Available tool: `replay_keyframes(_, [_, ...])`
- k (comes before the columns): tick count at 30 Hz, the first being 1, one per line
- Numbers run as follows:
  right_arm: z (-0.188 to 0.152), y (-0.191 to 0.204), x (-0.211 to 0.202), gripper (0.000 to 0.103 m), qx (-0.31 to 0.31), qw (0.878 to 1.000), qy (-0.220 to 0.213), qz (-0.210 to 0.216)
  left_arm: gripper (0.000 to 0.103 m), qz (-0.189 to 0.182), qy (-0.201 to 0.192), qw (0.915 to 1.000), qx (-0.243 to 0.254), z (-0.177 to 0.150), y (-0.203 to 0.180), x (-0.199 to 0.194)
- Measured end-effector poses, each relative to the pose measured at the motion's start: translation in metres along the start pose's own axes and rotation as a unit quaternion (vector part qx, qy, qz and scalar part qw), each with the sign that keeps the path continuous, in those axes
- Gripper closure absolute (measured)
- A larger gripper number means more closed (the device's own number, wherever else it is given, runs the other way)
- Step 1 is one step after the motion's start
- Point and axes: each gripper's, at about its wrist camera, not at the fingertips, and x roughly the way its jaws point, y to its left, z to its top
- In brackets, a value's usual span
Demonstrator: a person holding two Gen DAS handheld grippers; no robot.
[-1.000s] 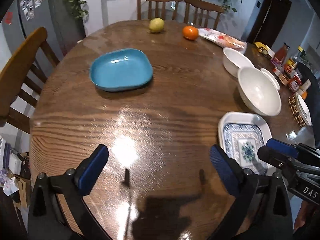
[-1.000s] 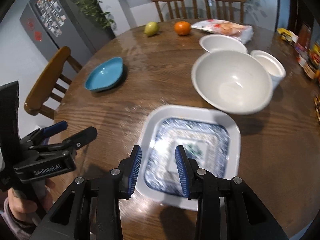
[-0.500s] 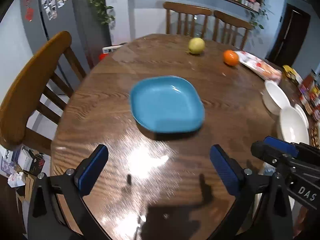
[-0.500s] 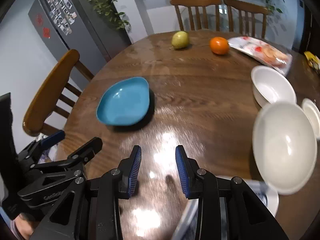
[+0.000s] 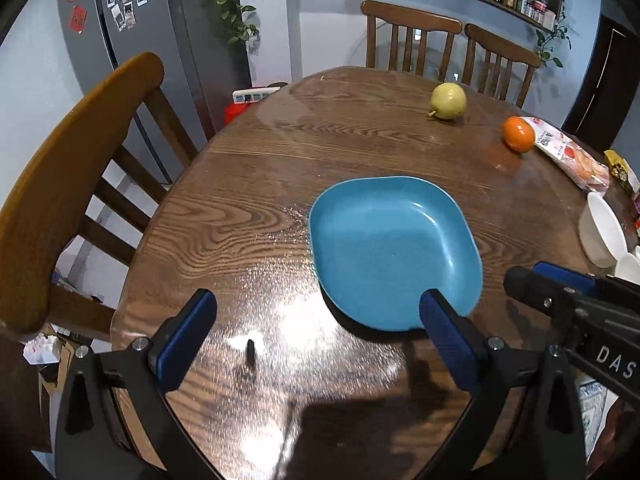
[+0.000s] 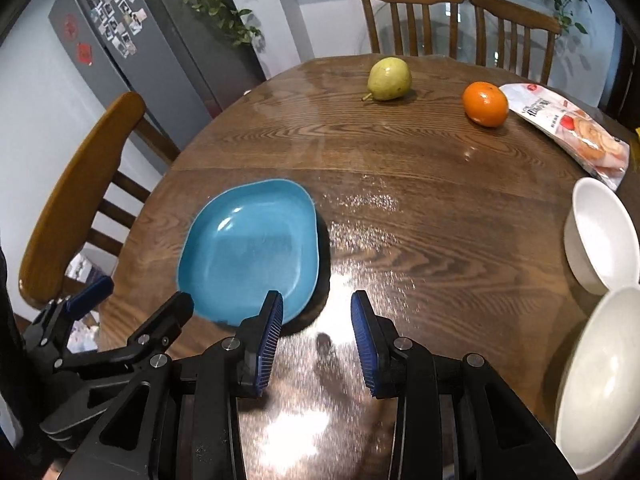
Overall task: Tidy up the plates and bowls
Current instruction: 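Grasp the teal shallow dish's rim with both grippers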
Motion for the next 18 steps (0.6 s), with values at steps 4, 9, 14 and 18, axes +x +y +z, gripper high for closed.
replay_keyframes(4, [0.009, -0.001, 0.014, 0.067, 0.002, 1.0, 0.006, -0.006, 0.002, 0.005, 0.011, 0.9999, 0.003, 0.003, 0.0, 0.015])
replay_keyframes(9, [0.017, 0.0, 0.036, 0.067, 0.002, 1.0, 0.021, -0.013, 0.006, 0.001, 0.044, 0.999, -0.002, 0.007, 0.002, 0.04])
replay_keyframes(14, [0.02, 0.005, 0.053, 0.067, -0.006, 0.999, 0.037, -0.013, 0.027, -0.014, 0.063, 0.9979, -0.008, 0.007, 0.003, 0.053])
replay_keyframes(18, [0.021, 0.005, 0.063, 0.077, -0.008, 0.999, 0.044, -0.018, 0.043, -0.028, 0.064, 0.9975, -0.009, 0.008, 0.003, 0.055])
